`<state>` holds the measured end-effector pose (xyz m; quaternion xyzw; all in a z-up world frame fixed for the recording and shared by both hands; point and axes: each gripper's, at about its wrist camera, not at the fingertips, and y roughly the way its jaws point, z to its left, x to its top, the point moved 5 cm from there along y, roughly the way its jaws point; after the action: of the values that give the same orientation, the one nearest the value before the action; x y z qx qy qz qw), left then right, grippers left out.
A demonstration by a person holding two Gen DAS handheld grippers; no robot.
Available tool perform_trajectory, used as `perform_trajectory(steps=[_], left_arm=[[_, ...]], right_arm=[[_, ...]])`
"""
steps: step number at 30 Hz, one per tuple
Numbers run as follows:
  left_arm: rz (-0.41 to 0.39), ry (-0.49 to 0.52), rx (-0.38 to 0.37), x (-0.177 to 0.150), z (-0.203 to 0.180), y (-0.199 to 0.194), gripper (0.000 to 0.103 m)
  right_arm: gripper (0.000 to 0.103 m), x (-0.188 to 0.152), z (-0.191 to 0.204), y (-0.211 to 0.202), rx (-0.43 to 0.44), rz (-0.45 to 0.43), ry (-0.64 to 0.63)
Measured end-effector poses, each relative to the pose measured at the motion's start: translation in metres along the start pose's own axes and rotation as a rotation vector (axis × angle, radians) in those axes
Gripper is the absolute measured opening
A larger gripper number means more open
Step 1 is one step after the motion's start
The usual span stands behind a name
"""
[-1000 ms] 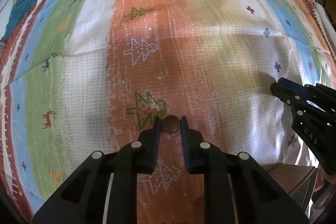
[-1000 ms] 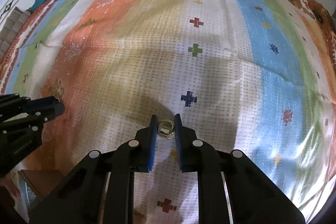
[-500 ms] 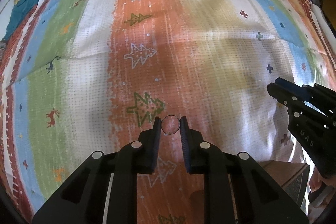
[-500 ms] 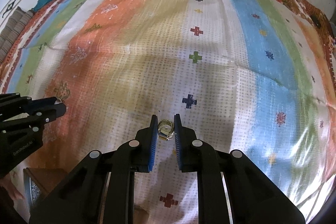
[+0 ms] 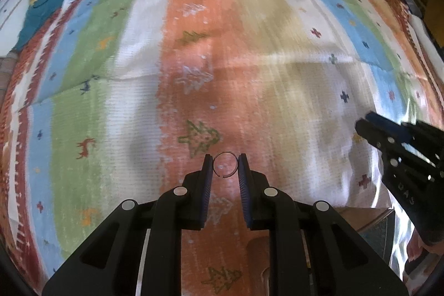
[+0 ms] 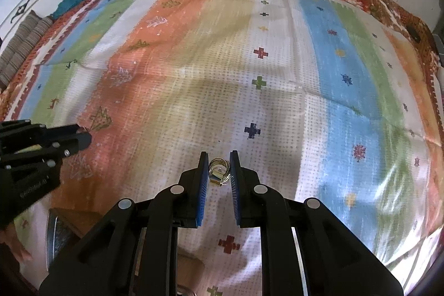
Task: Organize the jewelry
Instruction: 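Lift both rings and carry them over the silver tin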
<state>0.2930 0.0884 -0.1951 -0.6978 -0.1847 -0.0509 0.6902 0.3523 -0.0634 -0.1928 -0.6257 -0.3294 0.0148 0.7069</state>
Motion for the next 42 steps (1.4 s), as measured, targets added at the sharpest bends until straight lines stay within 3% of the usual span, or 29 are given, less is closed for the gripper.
perform_trajectory(steps=[22,42], left_arm=[[-0.078,0.026,-0.040,-0.016,-0.017,-0.054,0.018],[-0.150,0.039,-0.072,-0.052,-0.024,-0.101,0.018]], right_arm=[[0.016,-0.013,0.014,-0.050,-0.005,-0.072,-0.037],[0.016,-0.037,0.014,-0.097,0.062,-0.132,-0.032]])
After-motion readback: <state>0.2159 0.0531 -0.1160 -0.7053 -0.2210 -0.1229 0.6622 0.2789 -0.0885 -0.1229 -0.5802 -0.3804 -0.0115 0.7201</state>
